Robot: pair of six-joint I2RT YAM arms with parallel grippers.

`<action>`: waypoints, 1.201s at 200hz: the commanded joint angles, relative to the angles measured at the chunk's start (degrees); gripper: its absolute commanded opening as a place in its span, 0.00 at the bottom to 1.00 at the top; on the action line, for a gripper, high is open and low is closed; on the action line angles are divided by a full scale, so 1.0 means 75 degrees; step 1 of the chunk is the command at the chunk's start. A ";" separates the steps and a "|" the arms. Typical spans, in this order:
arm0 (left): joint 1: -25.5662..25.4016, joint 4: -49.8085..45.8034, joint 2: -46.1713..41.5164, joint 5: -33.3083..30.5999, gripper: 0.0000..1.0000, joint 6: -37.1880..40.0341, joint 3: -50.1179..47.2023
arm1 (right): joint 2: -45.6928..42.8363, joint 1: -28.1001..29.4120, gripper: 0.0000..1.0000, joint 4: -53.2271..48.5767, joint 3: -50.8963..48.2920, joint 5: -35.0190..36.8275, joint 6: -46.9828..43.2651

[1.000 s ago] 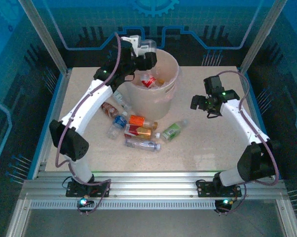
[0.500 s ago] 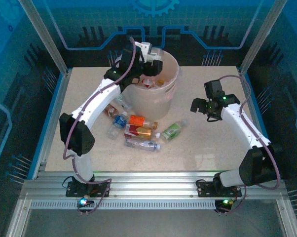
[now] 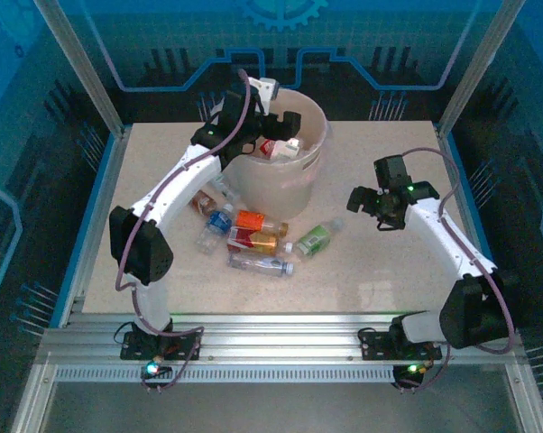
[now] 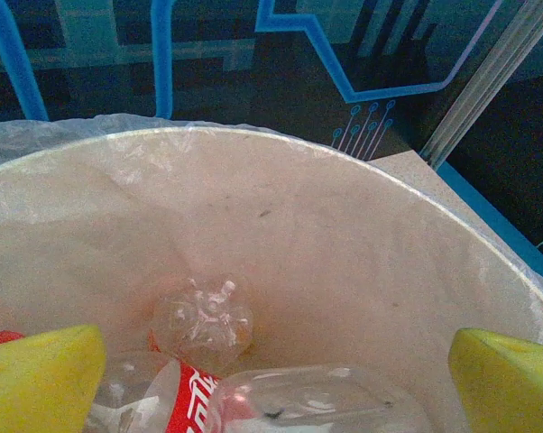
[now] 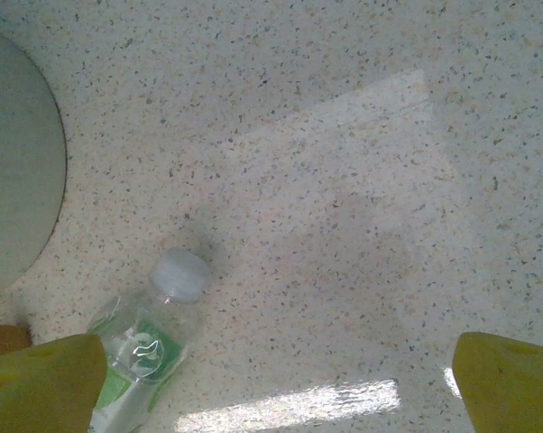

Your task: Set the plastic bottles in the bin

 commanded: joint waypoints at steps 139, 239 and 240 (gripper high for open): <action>-0.0048 0.2068 -0.4065 -0.0606 0.99 -0.0511 -0.2985 | -0.0972 0.2137 1.00 -0.0061 -0.1220 0.0316 0.2513; -0.0032 0.2907 -0.6578 -0.3941 0.99 -0.1333 -0.6515 | 0.0047 0.3355 1.00 0.0434 -0.0975 0.0594 0.3366; -0.0034 0.2906 -0.6599 -0.3968 0.99 -0.1341 -0.6540 | 0.0063 0.3361 1.00 0.0434 -0.0963 0.0601 0.3366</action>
